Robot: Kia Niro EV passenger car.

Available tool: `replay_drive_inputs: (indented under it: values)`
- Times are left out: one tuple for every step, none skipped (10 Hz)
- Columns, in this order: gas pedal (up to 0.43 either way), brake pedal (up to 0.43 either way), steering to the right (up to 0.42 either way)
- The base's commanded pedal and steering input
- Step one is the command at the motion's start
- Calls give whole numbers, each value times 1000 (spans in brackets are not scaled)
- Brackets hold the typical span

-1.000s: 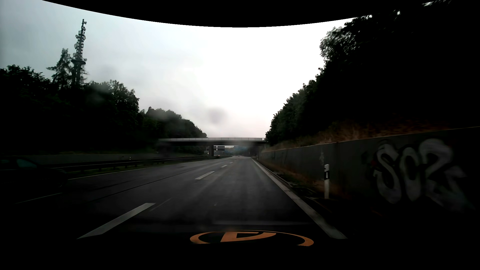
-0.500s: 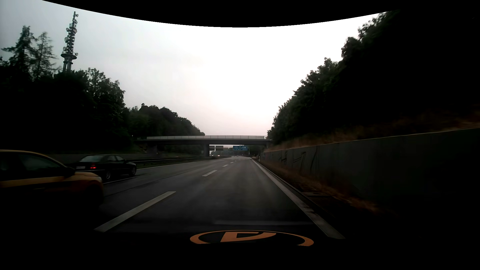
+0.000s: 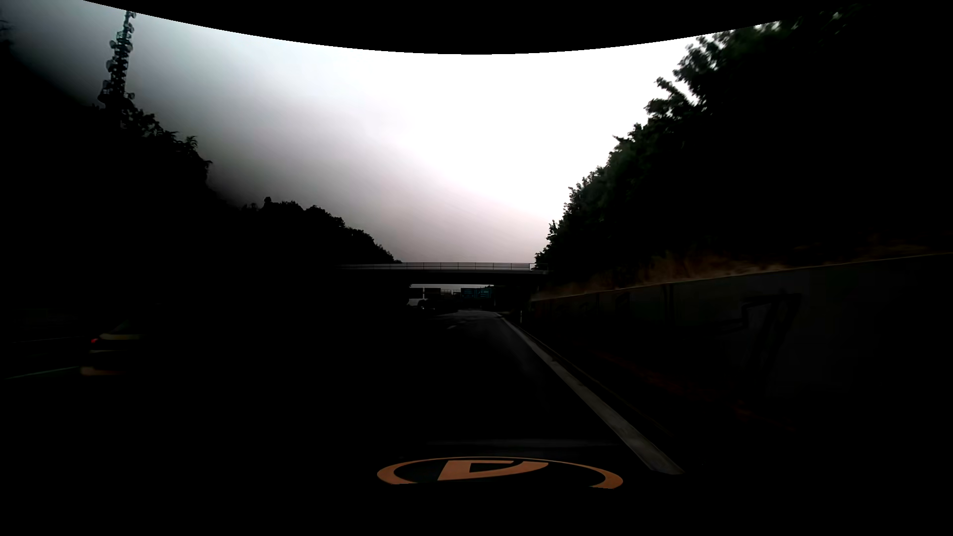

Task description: Follow the waypoints while adhering to traffic rules and regulations

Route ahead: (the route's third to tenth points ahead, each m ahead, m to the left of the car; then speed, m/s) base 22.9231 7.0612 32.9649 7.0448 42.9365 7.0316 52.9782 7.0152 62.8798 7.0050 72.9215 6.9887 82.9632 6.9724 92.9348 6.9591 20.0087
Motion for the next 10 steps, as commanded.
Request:
replay_drive_inputs:
  values:
    - [150,0,-4]
    - [150,0,-4]
    - [150,0,-3]
    - [150,0,-3]
    - [150,0,-2]
    - [150,0,-2]
    - [150,0,-2]
    - [138,0,-2]
    - [138,0,-2]
    - [138,0,-1]
